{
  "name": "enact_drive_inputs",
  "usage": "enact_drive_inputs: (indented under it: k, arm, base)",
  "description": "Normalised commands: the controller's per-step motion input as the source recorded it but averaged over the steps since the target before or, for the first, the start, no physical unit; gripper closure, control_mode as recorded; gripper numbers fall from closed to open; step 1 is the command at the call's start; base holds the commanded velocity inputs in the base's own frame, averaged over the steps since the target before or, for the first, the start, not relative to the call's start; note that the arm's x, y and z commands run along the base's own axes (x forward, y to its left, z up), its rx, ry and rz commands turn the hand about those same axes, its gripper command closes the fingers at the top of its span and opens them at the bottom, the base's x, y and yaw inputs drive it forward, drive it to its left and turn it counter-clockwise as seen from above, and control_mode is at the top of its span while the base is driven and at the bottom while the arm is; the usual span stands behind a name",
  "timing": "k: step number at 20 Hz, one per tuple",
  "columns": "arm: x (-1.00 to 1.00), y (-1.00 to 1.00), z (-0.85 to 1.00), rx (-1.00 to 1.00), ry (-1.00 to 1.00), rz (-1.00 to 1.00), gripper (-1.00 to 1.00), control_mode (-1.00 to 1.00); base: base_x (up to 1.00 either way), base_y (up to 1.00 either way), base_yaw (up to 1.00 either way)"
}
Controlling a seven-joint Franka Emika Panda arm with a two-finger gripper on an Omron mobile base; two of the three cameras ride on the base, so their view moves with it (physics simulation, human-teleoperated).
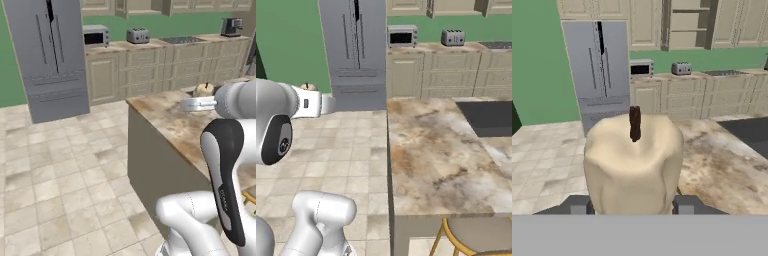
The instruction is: Get the candle and the wine from the cabinet and move them to the dining counter.
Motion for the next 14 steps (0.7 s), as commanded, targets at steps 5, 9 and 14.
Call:
enact_drive_inputs:
  k: [5, 9, 14]
  arm:
    - [0.0, 0.0, 0.0, 0.0, 0.0, 0.0, 1.0, 1.0]
    - [0.0, 0.0, 0.0, 0.0, 0.0, 0.0, 1.0, 1.0]
    - [0.0, 0.0, 0.0, 0.0, 0.0, 0.0, 1.0, 1.0]
  base:
    - [-0.67, -0.98, 0.22]
    - [-1.0, -0.52, 0.02]
    - [-0.65, -0.42, -0.07]
